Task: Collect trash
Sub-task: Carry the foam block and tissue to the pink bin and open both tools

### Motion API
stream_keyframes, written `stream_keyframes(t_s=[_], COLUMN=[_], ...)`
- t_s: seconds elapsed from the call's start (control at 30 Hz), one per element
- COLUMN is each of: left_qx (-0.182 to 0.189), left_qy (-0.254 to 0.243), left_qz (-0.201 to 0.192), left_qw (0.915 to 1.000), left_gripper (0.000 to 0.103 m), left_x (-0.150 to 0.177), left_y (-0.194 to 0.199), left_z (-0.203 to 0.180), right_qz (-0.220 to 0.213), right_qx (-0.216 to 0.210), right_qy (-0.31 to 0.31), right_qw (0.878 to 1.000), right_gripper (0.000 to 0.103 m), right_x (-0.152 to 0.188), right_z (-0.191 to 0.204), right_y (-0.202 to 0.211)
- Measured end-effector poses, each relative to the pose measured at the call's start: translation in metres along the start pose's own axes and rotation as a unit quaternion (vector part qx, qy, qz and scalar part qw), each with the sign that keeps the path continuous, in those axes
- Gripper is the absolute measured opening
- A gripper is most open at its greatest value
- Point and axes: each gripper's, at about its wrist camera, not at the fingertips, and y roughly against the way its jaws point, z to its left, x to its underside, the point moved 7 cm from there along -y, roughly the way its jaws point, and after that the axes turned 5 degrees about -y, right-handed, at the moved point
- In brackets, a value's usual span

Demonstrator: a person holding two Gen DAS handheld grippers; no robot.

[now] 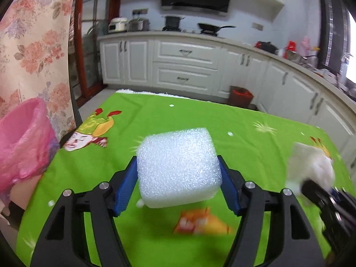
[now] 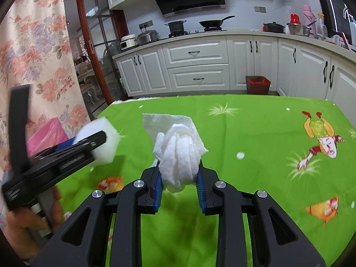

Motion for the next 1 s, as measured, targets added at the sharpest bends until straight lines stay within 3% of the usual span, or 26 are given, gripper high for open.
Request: stream_keyframes(t_s=[0.37,1.0], left_qx=[-0.001,-0.012], left_qy=[-0.057,-0.063], left_qz=[-0.038,-0.057], left_qw=[0.9976,0.9963], left_gripper=[0.066,0.067], left_x=[0.047,0.084], left_y=[0.094,0.158], left_z=[0.026,0.049], right_qz=[0.015,0.003], right_qx=[-0.016,-0.034], right_qy=[0.038,0.098], right_qw=[0.999,0.995], right_gripper=[0.026,0.026], right_x=[0.042,0.061], right_z=[0.047,0.106], right_y=[0.03,0.078])
